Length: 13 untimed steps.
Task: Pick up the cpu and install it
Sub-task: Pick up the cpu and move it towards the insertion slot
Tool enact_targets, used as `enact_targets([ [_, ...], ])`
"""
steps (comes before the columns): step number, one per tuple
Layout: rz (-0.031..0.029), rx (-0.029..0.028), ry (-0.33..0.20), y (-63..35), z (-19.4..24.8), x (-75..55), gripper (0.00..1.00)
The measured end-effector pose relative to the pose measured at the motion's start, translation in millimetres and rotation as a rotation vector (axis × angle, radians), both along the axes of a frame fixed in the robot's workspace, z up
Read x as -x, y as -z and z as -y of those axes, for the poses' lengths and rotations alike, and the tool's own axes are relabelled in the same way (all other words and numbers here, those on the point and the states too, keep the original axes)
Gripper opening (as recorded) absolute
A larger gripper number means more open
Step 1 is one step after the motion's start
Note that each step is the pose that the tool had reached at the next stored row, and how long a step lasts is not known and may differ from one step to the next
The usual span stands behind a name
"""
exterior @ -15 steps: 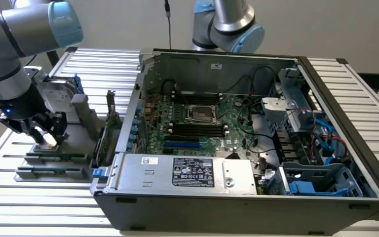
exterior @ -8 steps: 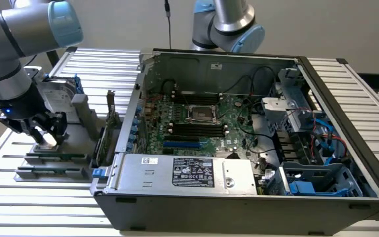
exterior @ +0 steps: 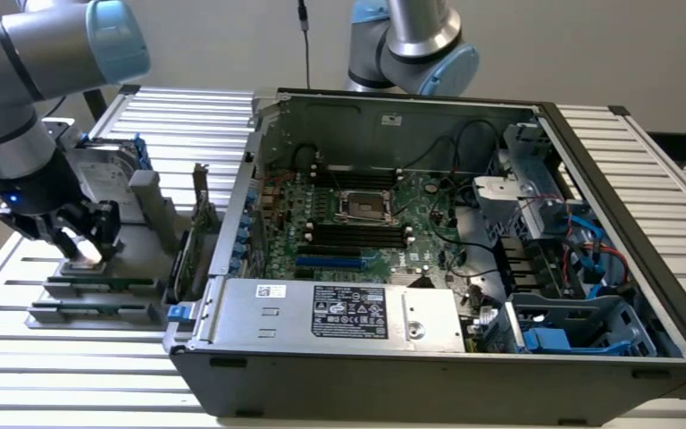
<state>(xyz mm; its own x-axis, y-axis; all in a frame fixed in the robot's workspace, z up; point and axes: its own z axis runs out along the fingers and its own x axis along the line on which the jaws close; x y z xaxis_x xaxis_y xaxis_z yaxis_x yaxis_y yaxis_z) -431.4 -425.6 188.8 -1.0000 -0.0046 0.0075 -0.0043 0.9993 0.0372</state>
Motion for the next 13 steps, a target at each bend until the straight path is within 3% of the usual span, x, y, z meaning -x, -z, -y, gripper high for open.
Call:
enact_targets([
  [8, -0.0008, -0.0001, 0.000, -6.8, 0.0, 0.0, 0.55],
  [13, -0.0010, 0.0001, 0.000, -16.6, 0.0, -0.1, 0.55],
])
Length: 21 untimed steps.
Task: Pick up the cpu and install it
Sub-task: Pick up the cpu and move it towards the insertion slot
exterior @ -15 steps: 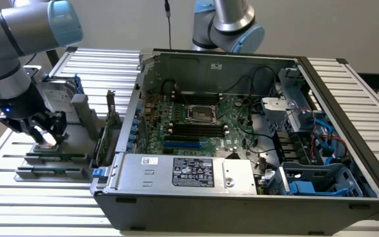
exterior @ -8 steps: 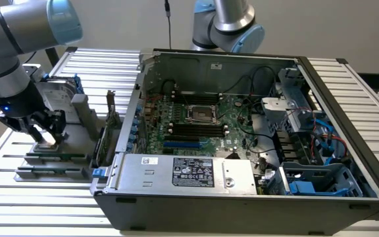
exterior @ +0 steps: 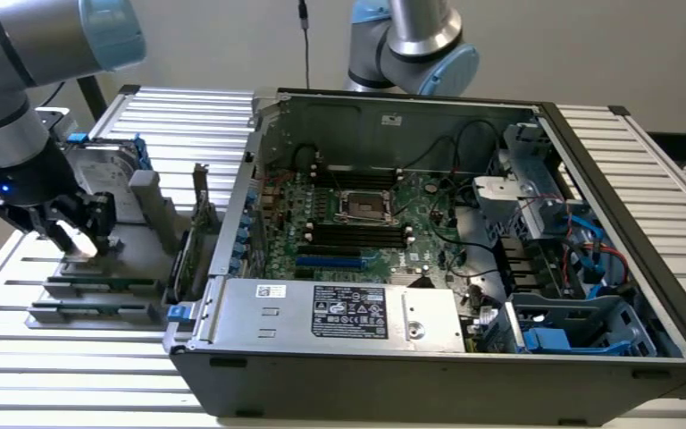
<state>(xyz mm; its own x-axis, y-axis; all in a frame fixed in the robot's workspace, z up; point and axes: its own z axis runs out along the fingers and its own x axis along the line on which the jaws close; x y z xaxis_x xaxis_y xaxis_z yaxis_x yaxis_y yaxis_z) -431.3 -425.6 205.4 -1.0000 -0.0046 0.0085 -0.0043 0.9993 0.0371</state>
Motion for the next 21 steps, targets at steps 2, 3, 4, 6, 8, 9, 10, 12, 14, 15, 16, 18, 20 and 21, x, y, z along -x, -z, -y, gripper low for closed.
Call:
enact_targets([
  [2, 0.0000, -0.0001, 0.000, -6.0, -0.1, -0.1, 0.55],
  [3, 0.0000, -0.0001, 0.000, -9.6, -0.1, -0.3, 0.55],
  [4, -0.0003, 0.0000, 0.000, -13.6, 0.0, -0.4, 0.55],
  [6, -0.0008, -0.0001, 0.000, -22.9, -0.1, -0.8, 0.55],
  [8, -0.0018, -0.0001, 0.000, -32.0, 0.0, -1.5, 0.55],
  [9, -0.0023, -0.0001, 0.000, -36.5, -0.1, -1.9, 0.55],
  [10, -0.0029, 0.0000, 0.000, -41.0, 0.0, -2.3, 0.55],
  [12, -0.0039, -0.0001, 0.000, -50.3, -0.1, -3.3, 0.55],
  [14, -0.0048, 0.0000, 0.000, -59.2, 0.0, -4.4, 0.55],
  [15, -0.0052, -0.0001, 0.000, -63.9, 0.0, -5.0, 0.55],
  [16, -0.0058, -0.0001, 0.000, -68.2, 0.0, -5.6, 0.55],
  [18, -0.0066, -0.0001, 0.000, -77.6, -0.1, -7.3, 0.55],
  [20, -0.0080, 0.0000, 0.000, -86.7, 0.0, -9.8, 0.55],
  [21, -0.0087, 0.0000, 0.000, -91.2, -0.1, -11.8, 0.55],
])
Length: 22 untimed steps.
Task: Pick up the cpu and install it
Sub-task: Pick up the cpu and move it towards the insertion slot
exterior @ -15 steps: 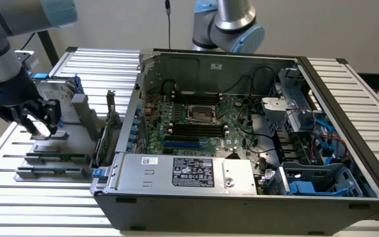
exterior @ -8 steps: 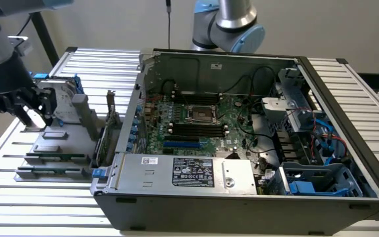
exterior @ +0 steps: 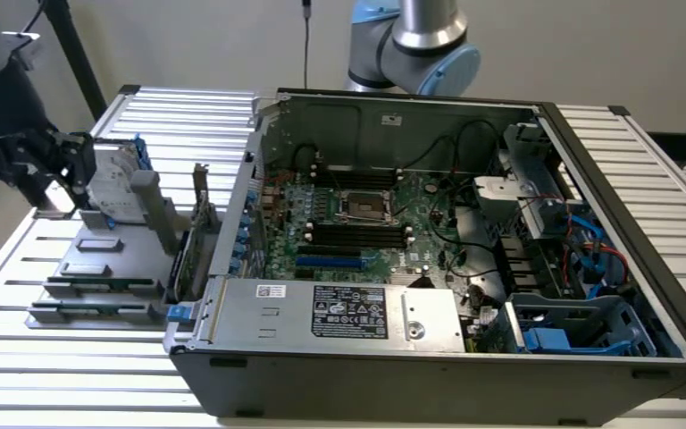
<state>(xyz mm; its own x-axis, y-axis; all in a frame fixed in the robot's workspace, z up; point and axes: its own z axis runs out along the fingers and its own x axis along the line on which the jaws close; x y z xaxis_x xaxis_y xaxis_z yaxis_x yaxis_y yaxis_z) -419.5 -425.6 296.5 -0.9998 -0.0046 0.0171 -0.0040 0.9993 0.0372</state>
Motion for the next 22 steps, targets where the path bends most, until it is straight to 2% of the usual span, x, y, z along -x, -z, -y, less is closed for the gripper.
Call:
enact_targets([
  [15, -0.0079, -0.0005, -0.001, -67.5, -0.8, -51.8, 0.55],
  [18, -0.0101, -0.0020, -0.002, -76.5, -0.8, -64.8, 0.55],
  [22, -0.0110, -0.0066, -0.002, -82.4, -1.2, -81.8, 0.55],
])
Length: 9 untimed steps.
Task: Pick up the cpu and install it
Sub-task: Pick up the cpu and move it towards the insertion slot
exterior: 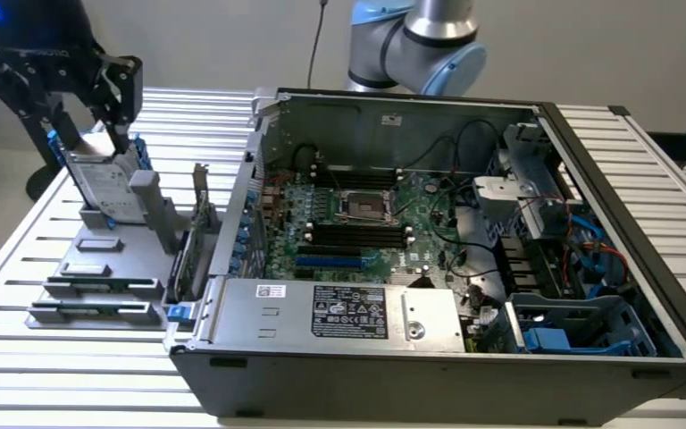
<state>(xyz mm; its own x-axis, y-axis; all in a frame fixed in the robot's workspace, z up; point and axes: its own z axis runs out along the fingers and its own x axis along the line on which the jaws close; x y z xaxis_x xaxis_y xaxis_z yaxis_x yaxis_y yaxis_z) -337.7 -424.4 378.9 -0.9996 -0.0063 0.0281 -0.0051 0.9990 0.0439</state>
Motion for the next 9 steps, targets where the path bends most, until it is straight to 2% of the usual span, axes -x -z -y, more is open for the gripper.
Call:
enact_targets([
  [3, -0.0002, -0.0049, 0.000, -2.9, -0.3, -12.8, 0.55],
  [9, -0.0001, -0.0201, 0.000, -5.0, -1.0, -39.1, 0.55],
])
